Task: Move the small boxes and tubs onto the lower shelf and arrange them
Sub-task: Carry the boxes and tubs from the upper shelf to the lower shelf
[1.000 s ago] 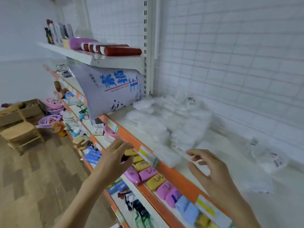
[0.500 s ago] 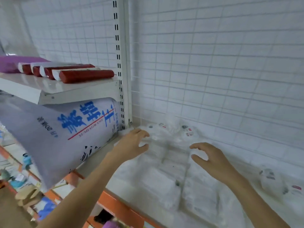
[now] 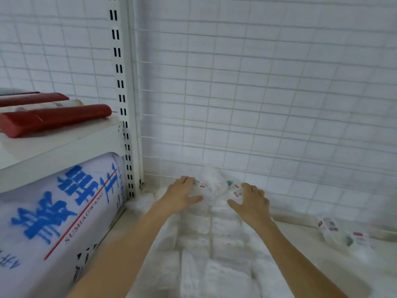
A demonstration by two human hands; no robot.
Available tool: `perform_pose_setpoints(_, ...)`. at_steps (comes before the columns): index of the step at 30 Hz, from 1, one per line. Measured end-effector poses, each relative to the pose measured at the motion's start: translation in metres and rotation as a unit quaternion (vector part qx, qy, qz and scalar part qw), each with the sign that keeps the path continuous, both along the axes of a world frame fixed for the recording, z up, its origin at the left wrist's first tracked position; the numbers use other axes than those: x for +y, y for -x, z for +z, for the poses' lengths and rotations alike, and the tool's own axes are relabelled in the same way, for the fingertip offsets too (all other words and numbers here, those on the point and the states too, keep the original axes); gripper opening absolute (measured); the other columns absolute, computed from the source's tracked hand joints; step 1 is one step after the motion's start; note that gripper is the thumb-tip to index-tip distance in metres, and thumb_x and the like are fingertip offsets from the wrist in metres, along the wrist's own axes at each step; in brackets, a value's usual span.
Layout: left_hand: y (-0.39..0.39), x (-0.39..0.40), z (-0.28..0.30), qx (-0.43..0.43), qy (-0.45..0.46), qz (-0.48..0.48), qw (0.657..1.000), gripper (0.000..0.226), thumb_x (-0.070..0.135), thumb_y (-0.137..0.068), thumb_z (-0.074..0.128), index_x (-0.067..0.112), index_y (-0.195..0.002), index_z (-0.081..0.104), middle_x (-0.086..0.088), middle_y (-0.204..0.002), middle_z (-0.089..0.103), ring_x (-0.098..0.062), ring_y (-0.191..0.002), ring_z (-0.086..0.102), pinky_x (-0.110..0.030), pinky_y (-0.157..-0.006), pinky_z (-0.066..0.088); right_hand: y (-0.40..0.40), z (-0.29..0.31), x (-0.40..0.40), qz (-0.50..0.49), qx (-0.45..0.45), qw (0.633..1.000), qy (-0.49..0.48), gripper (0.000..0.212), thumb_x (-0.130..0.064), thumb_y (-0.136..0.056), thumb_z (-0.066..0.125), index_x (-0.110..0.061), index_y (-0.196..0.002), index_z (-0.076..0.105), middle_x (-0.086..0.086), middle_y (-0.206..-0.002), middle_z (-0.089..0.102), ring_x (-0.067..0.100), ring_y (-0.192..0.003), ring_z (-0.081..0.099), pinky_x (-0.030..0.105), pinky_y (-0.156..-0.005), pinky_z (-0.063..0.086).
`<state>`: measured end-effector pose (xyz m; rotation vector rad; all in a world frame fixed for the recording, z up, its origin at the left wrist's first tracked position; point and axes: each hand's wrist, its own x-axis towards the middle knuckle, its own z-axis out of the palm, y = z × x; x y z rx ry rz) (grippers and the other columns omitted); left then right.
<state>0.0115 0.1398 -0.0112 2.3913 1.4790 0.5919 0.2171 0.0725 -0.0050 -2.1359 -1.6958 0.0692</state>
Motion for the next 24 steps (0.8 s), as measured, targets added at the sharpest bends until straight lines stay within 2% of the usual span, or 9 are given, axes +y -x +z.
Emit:
perform_pose_setpoints(4,0.004,0.01,-0.008,-0.046,0.011,0.008,0.999,0.071,0.041,-0.081,0.065,0.013,-0.138,0.033,-0.007,-0.133,0.037,-0.025,-0.123,0.037,-0.033,-0.102,0.033,-0.001,-0.004,-0.008,0.036,0.054,0.998,-0.019,0.063,-0.038,-0.083,0.06,-0.019,-0.136,0.032,0.0,-0.127,0.041,0.019,-0.12,0.033,0.031,-0.096,0.028)
perform_pose_setpoints(8,0.008,0.006,-0.011,-0.116,0.045,-0.001,0.992,0.072,0.031,-0.068,0.079,0.014,-0.125,0.039,-0.004,-0.121,0.042,-0.022,-0.115,0.041,-0.031,-0.095,0.039,-0.007,-0.004,-0.021,0.064,0.048,0.996,-0.029,0.067,-0.032,-0.081,0.063,-0.019,-0.138,0.03,-0.001,-0.128,0.041,0.019,-0.119,0.033,0.031,-0.097,0.028)
perform_pose_setpoints(10,0.011,-0.002,-0.014,-0.111,0.056,-0.021,0.992,0.076,0.029,-0.063,0.082,0.018,-0.123,0.036,-0.002,-0.117,0.045,-0.02,-0.11,0.046,-0.031,-0.092,0.044,-0.01,-0.005,-0.029,0.086,0.038,0.995,-0.019,0.07,-0.029,-0.08,0.064,-0.019,-0.14,0.027,-0.002,-0.131,0.039,0.019,-0.122,0.03,0.03,-0.101,0.027)
perform_pose_setpoints(12,0.016,-0.012,-0.016,-0.081,0.029,-0.059,0.995,0.083,0.027,-0.064,0.08,0.019,-0.131,0.033,0.0,-0.123,0.043,-0.017,-0.114,0.043,-0.029,-0.095,0.041,-0.013,-0.008,-0.037,0.109,0.023,0.994,-0.008,0.073,-0.027,-0.079,0.064,-0.019,-0.141,0.026,-0.003,-0.133,0.036,0.017,-0.124,0.028,0.029,-0.104,0.026)
perform_pose_setpoints(14,0.019,-0.021,-0.015,-0.046,-0.015,-0.096,0.994,0.08,0.023,-0.067,0.077,0.019,-0.135,0.034,0.003,-0.125,0.037,-0.014,-0.117,0.036,-0.023,-0.097,0.034,-0.015,-0.01,-0.044,0.126,0.004,0.992,-0.008,0.072,-0.025,-0.077,0.064,-0.019,-0.139,0.028,-0.005,-0.133,0.036,0.016,-0.122,0.028,0.027,-0.104,0.026)
perform_pose_setpoints(16,0.022,-0.029,-0.012,-0.048,-0.026,-0.115,0.992,0.072,0.019,-0.069,0.075,0.016,-0.132,0.039,0.003,-0.122,0.036,-0.011,-0.116,0.036,-0.018,-0.095,0.033,-0.017,-0.01,-0.049,0.135,0.007,0.991,-0.019,0.071,-0.022,-0.075,0.066,-0.02,-0.137,0.032,-0.006,-0.131,0.037,0.015,-0.12,0.028,0.025,-0.102,0.028)
perform_pose_setpoints(21,0.026,-0.043,-0.001,-0.125,-0.009,-0.107,0.986,0.068,0.009,-0.07,0.076,0.012,-0.127,0.04,0.004,-0.117,0.04,-0.012,-0.111,0.045,-0.013,-0.087,0.036,-0.021,-0.006,-0.061,0.136,0.04,0.989,-0.047,0.069,-0.016,-0.073,0.068,-0.019,-0.133,0.034,-0.005,-0.128,0.039,0.013,-0.118,0.029,0.022,-0.098,0.029)
perform_pose_setpoints(24,0.024,-0.049,0.007,-0.233,0.063,-0.101,0.965,0.067,0.009,-0.07,0.078,0.02,-0.124,0.041,0.003,-0.121,0.046,-0.013,-0.106,0.05,-0.013,-0.082,0.042,-0.024,0.0,-0.067,0.125,0.062,0.989,-0.058,0.069,-0.015,-0.072,0.067,-0.02,-0.133,0.035,-0.006,-0.125,0.04,0.013,-0.116,0.031,0.023,-0.096,0.03)
